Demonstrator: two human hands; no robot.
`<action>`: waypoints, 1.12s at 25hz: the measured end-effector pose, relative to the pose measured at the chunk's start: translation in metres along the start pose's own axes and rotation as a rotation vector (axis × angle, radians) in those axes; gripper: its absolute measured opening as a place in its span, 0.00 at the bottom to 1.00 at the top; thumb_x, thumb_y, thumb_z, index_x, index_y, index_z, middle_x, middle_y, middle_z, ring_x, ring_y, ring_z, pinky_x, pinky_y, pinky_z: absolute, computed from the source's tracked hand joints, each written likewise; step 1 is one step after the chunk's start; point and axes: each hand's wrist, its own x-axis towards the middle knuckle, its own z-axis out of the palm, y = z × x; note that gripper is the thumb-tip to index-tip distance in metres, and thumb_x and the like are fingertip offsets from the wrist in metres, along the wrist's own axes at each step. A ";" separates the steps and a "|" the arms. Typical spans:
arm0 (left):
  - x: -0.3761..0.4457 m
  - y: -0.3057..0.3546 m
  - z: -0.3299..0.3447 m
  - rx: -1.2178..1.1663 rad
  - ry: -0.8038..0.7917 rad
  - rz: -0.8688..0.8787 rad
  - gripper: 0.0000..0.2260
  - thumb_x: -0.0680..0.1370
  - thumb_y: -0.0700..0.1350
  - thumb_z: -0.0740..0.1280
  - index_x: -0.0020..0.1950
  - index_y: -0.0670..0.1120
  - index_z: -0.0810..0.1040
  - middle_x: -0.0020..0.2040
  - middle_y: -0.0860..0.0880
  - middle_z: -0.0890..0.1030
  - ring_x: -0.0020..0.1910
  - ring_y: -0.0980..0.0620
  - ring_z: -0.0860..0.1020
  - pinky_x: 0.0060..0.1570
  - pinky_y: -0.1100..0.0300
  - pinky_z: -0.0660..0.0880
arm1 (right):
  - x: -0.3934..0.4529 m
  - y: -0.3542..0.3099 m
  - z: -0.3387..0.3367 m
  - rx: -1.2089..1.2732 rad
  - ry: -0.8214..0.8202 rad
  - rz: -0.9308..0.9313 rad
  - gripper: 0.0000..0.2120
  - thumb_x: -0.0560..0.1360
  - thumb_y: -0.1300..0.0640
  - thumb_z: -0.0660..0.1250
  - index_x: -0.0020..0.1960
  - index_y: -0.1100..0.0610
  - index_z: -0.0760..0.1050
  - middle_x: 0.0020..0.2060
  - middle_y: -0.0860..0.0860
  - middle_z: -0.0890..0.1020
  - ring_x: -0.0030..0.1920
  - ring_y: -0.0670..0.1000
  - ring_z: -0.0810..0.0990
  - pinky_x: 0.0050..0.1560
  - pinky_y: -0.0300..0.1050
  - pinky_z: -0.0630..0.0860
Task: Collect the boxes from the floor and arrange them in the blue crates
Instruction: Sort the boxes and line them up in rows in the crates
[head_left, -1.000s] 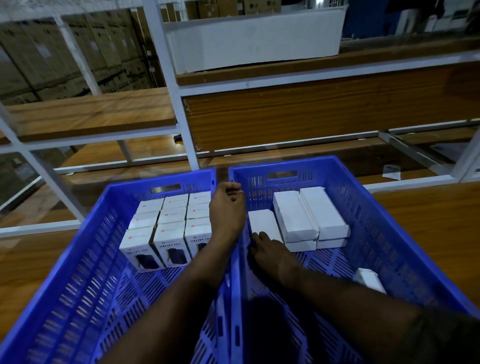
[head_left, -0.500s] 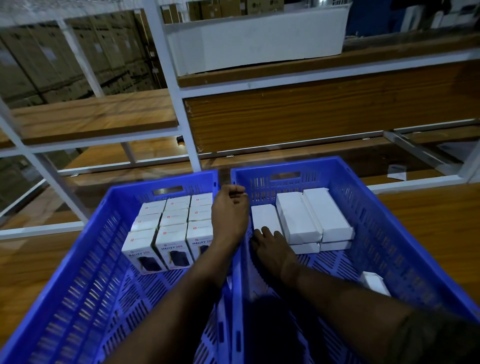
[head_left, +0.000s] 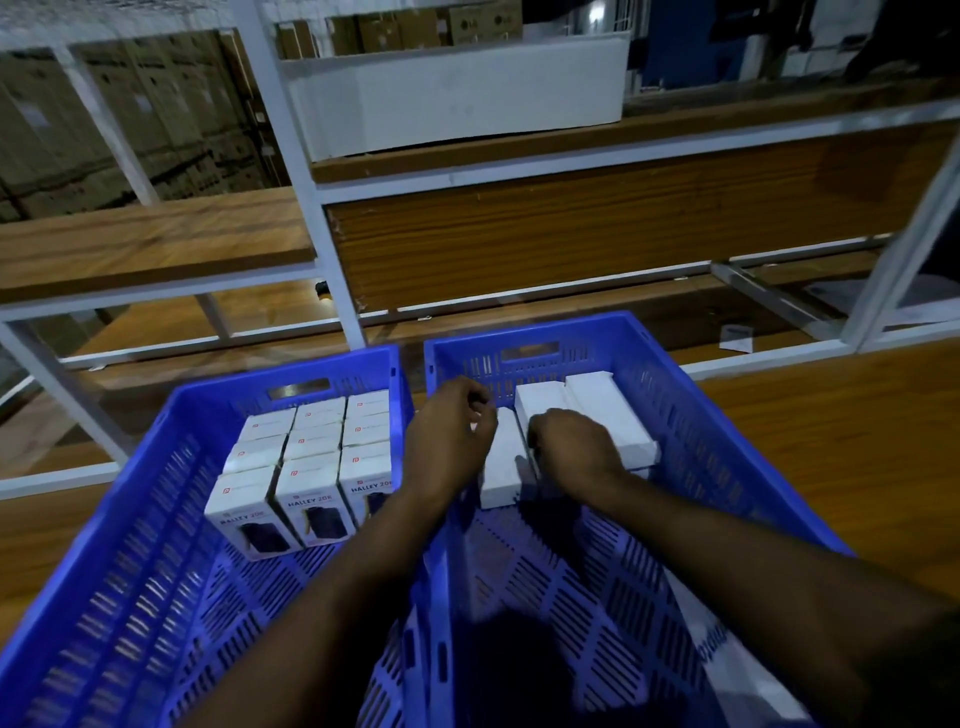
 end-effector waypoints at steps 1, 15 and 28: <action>-0.002 0.001 0.001 0.078 -0.065 0.046 0.06 0.80 0.49 0.67 0.55 0.50 0.78 0.46 0.56 0.80 0.45 0.54 0.79 0.39 0.61 0.72 | 0.000 0.010 -0.006 -0.010 -0.021 0.063 0.12 0.77 0.59 0.63 0.58 0.58 0.78 0.56 0.57 0.80 0.57 0.59 0.79 0.52 0.48 0.75; -0.010 0.009 0.009 0.654 -0.317 0.163 0.16 0.80 0.53 0.67 0.63 0.44 0.75 0.56 0.45 0.82 0.53 0.44 0.81 0.45 0.54 0.73 | -0.043 0.051 -0.021 -0.335 -0.876 0.190 0.18 0.76 0.46 0.70 0.53 0.60 0.79 0.65 0.58 0.78 0.45 0.51 0.74 0.42 0.44 0.75; -0.011 0.003 0.011 0.410 -0.249 0.121 0.14 0.80 0.49 0.68 0.64 0.47 0.77 0.56 0.49 0.84 0.54 0.48 0.82 0.51 0.53 0.78 | -0.044 0.044 -0.022 -0.289 -0.951 0.090 0.28 0.73 0.52 0.75 0.69 0.61 0.74 0.67 0.52 0.76 0.54 0.49 0.75 0.42 0.42 0.76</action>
